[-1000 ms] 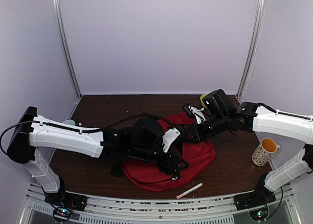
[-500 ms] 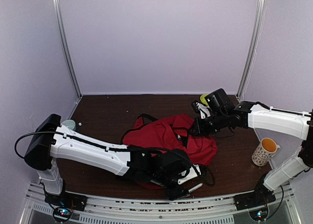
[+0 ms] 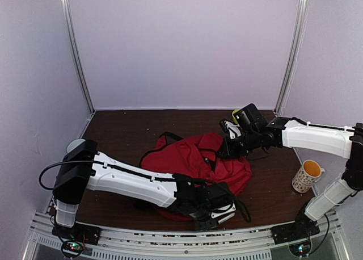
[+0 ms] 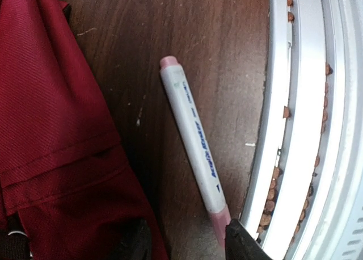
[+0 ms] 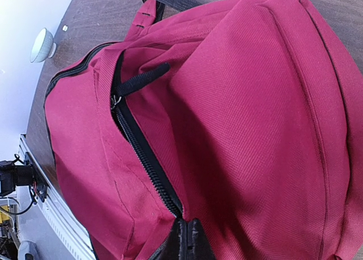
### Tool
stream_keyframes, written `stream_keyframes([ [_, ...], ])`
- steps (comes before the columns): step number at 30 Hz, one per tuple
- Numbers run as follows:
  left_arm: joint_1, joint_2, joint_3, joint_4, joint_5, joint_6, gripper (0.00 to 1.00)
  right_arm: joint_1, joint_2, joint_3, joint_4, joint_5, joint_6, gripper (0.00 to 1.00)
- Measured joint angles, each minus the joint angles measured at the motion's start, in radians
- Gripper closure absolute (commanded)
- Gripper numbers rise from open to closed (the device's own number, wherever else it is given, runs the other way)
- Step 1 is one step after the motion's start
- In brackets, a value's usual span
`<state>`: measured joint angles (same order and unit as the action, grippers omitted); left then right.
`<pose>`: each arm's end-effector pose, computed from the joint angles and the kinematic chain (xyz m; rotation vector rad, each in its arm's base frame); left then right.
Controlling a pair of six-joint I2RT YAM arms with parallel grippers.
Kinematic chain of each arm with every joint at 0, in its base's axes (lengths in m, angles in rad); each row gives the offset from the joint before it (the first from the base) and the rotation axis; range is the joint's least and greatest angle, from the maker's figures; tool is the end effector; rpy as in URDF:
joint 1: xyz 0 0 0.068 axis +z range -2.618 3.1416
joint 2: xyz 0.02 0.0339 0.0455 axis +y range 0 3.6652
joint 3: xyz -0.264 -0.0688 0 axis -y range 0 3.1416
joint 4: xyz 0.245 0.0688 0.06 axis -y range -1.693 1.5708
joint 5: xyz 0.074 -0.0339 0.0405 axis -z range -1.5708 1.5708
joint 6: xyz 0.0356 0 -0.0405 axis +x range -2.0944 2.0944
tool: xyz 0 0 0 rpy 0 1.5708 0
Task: Pack the student bag
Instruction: Pick up the pen at the corner of the board.
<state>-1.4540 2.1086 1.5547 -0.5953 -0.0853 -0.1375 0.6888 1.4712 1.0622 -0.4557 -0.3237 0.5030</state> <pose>0.0543 -0.4366 0.1625 1.6725 2.2041 -0.3403 0.2339 0.2073 0.2518 -0.3957 2.5664 0.8864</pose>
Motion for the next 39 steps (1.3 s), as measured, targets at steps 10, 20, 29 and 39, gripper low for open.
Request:
stream_keyframes([
  [10, -0.012, 0.048, 0.034, -0.011, 0.061, 0.028, 0.63, 0.000, -0.011, -0.029, 0.023, -0.008, 0.021, 1.00],
  [20, -0.031, 0.124, 0.138, -0.072, 0.024, 0.040, 0.75, 0.000, -0.053, -0.065, 0.056, -0.008, 0.029, 1.00],
  [29, -0.025, 0.113, 0.114, -0.053, -0.017, 0.028, 0.95, -0.001, -0.061, -0.072, 0.064, -0.008, 0.029, 1.00],
  [39, -0.009, 0.014, -0.012, -0.003, -0.069, 0.022, 0.98, -0.001, -0.063, -0.072, 0.064, -0.012, 0.028, 1.00],
])
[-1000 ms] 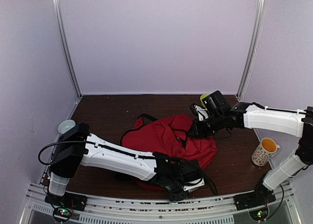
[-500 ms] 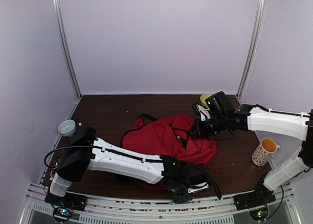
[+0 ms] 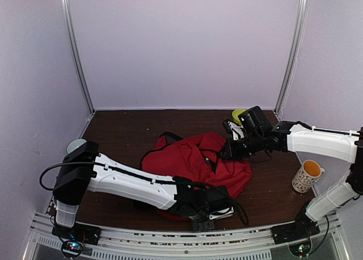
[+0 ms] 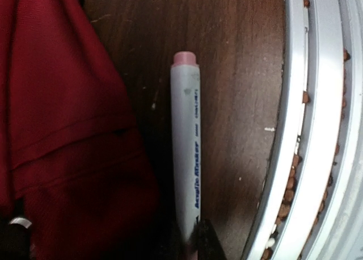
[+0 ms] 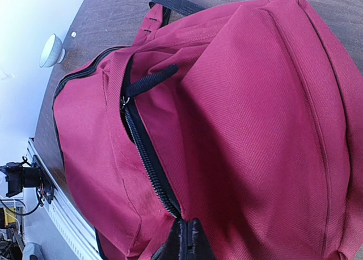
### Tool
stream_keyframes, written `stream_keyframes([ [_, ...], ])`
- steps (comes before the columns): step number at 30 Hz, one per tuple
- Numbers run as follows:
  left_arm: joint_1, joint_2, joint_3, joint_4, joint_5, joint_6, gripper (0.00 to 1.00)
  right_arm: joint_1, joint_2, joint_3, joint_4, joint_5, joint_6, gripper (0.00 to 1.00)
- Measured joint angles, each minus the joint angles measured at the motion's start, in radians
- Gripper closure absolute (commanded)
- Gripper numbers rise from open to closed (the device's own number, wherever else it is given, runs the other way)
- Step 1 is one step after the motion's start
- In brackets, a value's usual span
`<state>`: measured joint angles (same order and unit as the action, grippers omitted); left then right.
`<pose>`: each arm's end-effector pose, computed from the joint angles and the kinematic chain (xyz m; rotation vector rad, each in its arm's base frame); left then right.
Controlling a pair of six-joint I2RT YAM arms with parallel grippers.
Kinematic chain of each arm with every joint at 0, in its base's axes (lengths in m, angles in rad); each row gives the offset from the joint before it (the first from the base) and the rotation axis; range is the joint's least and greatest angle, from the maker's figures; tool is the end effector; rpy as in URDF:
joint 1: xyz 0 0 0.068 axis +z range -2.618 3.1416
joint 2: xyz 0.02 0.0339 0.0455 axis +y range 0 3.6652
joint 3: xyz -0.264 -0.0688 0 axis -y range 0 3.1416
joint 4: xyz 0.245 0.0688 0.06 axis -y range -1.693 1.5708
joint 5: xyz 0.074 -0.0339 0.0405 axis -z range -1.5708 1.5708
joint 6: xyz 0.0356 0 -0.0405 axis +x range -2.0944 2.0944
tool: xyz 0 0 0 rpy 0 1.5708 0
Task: Pack the student bag
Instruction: Pick up the pen at the corner of the board.
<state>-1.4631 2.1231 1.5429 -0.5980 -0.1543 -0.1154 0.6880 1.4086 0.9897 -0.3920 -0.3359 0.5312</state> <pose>0.0525 -0.4349 0.1533 1.6813 2.1732 -0.2382 0.2241 0.1994 0.2512 -0.3711 2.5233 0.9355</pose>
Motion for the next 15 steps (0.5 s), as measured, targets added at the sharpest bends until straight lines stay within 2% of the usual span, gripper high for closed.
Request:
stream_keyframes([
  [4, 0.005, -0.117, -0.063, 0.020, -0.008, -0.019, 0.98, 0.000, -0.001, 0.000, -0.001, -0.006, -0.003, 1.00],
  [10, 0.019, -0.305, -0.225, 0.133, 0.019, -0.108, 0.99, -0.002, -0.001, 0.005, -0.016, -0.016, -0.028, 1.00],
  [15, 0.037, -0.351, -0.361, 0.141, 0.053, -0.208, 1.00, -0.001, -0.001, 0.008, -0.029, -0.036, -0.061, 1.00],
])
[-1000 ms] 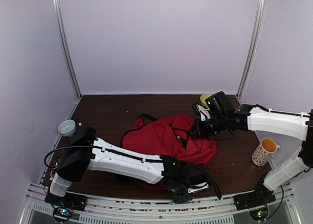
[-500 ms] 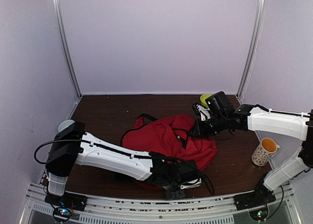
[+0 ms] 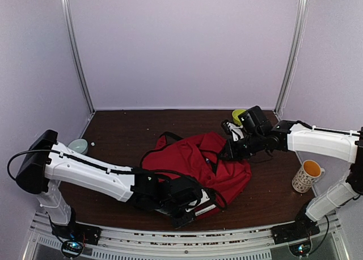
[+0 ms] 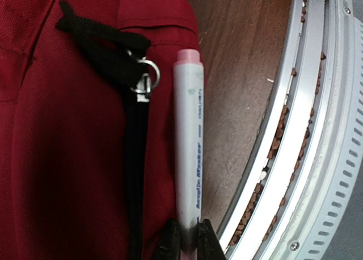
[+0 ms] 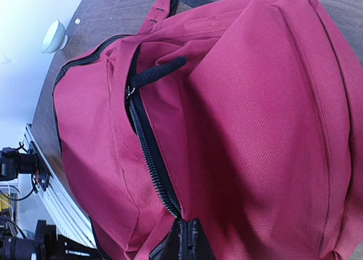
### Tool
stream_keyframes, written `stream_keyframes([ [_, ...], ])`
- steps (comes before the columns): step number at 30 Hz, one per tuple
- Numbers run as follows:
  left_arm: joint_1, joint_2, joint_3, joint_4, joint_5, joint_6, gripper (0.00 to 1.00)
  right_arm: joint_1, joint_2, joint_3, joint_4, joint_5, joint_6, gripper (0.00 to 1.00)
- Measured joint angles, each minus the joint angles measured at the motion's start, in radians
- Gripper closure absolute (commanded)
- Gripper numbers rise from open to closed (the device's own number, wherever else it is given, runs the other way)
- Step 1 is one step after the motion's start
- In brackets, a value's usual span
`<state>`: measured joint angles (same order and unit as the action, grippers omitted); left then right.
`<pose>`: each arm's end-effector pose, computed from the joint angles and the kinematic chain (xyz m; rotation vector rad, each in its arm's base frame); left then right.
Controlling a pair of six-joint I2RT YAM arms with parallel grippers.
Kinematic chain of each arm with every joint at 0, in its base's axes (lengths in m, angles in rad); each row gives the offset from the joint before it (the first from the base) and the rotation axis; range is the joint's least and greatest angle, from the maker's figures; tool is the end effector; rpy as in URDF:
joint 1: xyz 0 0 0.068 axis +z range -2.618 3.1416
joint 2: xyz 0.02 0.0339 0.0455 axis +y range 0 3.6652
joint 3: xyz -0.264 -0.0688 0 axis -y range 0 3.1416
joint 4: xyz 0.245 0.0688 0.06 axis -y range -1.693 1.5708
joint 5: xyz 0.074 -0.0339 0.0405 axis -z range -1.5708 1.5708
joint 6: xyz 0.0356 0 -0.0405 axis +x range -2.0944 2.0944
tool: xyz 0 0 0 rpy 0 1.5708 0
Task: Pack the student bag
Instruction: Pick up the pen at the corner of the board, then place the pen in the upper front pocket of the bag.
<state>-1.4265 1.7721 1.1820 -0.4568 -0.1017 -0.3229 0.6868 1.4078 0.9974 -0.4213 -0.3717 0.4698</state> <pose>0.0560 -0.3602 0.1910 1.3796 2.3112 -0.4659 0.2222 0.1989 0.2521 -0.4621 2.5223 0.9442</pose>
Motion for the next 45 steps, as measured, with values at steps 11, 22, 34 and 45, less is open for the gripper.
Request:
stream_keyframes([
  [11, 0.134, -0.064, 0.086, -0.039, 0.081, -0.165, 1.00, 0.033, -0.030, -0.002, -0.021, -0.017, -0.042, 1.00],
  [22, 0.239, -0.018, 0.228, -0.151, 0.134, -0.294, 1.00, 0.084, -0.050, -0.007, -0.029, -0.016, -0.054, 1.00],
  [34, 0.304, 0.135, 0.360, -0.211, 0.138, -0.337, 1.00, 0.091, -0.079, -0.022, -0.030, -0.013, -0.056, 1.00],
  [45, 0.380, 0.209, 0.412, -0.031, 0.249, -0.439, 0.92, 0.101, -0.124, -0.067, -0.019, -0.022, -0.050, 1.00],
])
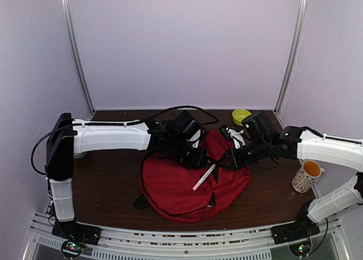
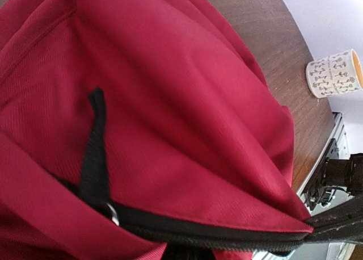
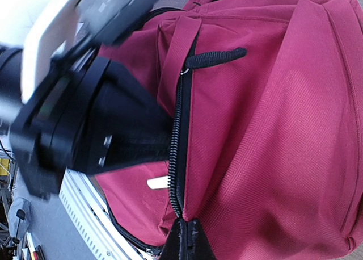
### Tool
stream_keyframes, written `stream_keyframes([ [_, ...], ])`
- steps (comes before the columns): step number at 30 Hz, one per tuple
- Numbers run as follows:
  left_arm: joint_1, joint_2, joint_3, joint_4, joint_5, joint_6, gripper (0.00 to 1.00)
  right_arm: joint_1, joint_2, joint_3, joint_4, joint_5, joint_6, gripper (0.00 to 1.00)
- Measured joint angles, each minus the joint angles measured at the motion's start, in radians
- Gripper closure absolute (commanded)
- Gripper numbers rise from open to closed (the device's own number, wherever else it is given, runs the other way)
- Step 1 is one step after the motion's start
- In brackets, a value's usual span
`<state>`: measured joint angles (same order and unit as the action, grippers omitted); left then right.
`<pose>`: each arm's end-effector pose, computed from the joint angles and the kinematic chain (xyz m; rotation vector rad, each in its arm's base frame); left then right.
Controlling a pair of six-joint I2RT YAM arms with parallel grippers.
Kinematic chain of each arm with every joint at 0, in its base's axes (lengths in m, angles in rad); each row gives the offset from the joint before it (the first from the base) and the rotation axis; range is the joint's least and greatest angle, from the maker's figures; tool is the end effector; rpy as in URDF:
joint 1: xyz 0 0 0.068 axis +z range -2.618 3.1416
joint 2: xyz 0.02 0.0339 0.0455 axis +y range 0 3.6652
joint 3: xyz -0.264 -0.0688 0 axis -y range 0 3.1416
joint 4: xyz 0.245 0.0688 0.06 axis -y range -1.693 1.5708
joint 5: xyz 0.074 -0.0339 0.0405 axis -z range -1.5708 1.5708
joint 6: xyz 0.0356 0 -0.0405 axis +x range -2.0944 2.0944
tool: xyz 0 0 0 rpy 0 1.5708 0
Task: Pack the student bag
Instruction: Place the pen in the upper front pocket of the bag.
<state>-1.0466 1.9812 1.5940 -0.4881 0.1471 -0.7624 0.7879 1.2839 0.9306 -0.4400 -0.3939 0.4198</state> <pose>0.2181 -0.3877 0.2348 0.4513 2.6479 -0.8874 0.1814 0.2017 0.2621 -0.6670 2.4518 1.0049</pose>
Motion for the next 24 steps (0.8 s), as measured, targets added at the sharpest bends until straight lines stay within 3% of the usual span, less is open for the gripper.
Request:
stream_keyframes([
  [2, 0.008, 0.001, -0.006, 0.022, 0.016, 0.011, 0.79, 0.000, -0.006, -0.008, 0.000, 0.000, 0.003, 1.00],
  [6, -0.005, -0.013, -0.019, 0.036, 0.032, 0.089, 0.68, 0.000, -0.011, -0.014, 0.000, -0.001, 0.003, 1.00],
  [15, -0.132, -0.083, -0.105, -0.056, -0.068, 0.259, 0.64, 0.000, -0.011, -0.014, 0.003, 0.000, 0.003, 1.00],
  [24, -0.206, 0.026, 0.041, -0.211, -0.284, 0.322, 0.65, -0.002, -0.008, -0.014, -0.007, 0.012, 0.003, 1.00],
])
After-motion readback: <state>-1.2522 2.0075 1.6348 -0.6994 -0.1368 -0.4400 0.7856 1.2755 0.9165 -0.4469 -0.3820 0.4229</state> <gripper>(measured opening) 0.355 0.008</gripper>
